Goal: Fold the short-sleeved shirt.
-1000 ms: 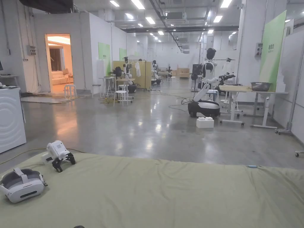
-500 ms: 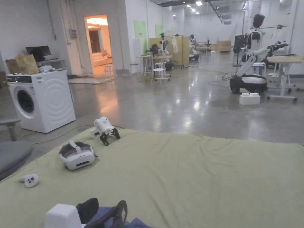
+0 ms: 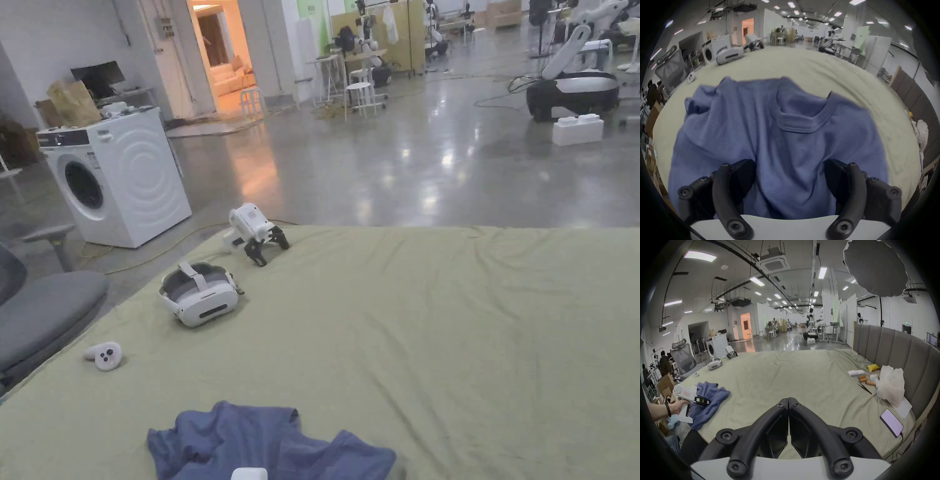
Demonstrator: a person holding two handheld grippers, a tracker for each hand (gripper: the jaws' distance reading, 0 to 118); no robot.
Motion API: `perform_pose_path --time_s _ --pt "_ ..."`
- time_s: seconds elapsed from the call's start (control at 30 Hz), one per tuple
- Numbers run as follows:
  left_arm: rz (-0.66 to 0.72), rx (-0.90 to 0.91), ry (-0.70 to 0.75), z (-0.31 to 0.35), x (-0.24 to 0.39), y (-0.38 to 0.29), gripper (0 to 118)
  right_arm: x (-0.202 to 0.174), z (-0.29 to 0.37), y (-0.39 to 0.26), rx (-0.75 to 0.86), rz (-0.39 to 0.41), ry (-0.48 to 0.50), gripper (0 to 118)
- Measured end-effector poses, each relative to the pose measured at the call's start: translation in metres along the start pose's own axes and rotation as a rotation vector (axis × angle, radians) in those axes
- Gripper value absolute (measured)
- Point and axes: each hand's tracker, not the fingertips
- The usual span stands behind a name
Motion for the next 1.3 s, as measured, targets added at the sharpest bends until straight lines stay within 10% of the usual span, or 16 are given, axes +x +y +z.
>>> perform_pose_path --time_s 0.1,0.13,0.33,0.67,0.97,1.17,1.23,1.3 --pt "-0.087 0.070 0.052 0.018 0.012 0.001 40 0.007 -0.001 -0.009 -0.021 -0.025 -0.001 0" --pt "-0.112 0.059 0.094 0.018 0.014 0.000 0 0.010 -0.002 -0.012 -0.033 -0.044 0.006 0" --pt "0.163 0.193 -0.056 0.063 0.000 0.046 0 0.027 0.012 -0.017 -0.013 -0.059 0.017 0" --pt "-0.180 0.399 -0.400 0.140 0.206 0.152 0 0.069 0.053 -0.027 0.056 -0.203 -0.064 0" --pt "-0.486 0.126 -0.860 0.091 0.455 -0.009 0 0.100 0.095 -0.041 0.067 -0.236 -0.170 0" --pt "-0.551 -0.104 -1.014 0.095 0.514 -0.136 0 0.106 0.113 -0.050 0.043 -0.215 -0.232 0" --pt "-0.598 -0.092 -1.025 0.104 0.510 -0.155 16 0.106 0.113 -0.053 0.037 -0.211 -0.230 0" --pt "-0.570 -0.101 -1.081 0.111 0.492 -0.154 80 0.105 0.110 -0.056 0.041 -0.209 -0.214 0"
